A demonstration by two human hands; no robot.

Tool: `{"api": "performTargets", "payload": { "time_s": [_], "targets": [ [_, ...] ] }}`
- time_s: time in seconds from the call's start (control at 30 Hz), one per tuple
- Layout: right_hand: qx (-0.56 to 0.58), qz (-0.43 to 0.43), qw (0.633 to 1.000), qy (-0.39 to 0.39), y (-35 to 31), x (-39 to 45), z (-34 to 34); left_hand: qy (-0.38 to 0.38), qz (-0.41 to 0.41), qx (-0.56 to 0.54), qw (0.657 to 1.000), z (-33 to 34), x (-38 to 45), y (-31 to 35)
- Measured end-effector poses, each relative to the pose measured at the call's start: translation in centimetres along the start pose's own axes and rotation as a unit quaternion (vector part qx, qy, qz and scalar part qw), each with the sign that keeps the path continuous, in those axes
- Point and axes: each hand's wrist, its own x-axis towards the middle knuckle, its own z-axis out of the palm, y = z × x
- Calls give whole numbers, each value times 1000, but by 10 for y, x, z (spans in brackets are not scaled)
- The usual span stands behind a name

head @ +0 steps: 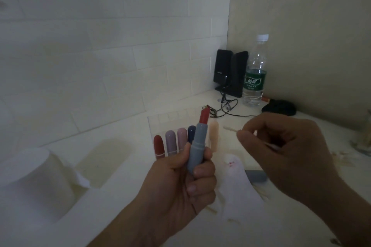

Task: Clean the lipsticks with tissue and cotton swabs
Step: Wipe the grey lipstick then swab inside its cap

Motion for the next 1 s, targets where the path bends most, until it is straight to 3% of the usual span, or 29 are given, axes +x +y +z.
{"api": "performTargets", "payload": {
  "time_s": [0.17, 0.37, 0.77, 0.87, 1.0],
  "targets": [
    [-30, -25, 998, -59, -4, -2, 8, 37, -9, -5, 999, 0, 0, 1],
    [-28, -4, 999, -34, 1, -2, 13, 29, -42, 55, 997, 6, -3, 0],
    [-22, -23, 997, -73, 1, -4, 13, 30, -42, 107, 993, 9, -5, 1],
    [-10, -5, 998, -67, 2, -3, 12, 1, -53, 104, 993, 9, -5, 2],
    [6, -17, 993, -116, 3, -5, 12, -52, -64, 157, 984, 4, -6, 2]
  ]
}}
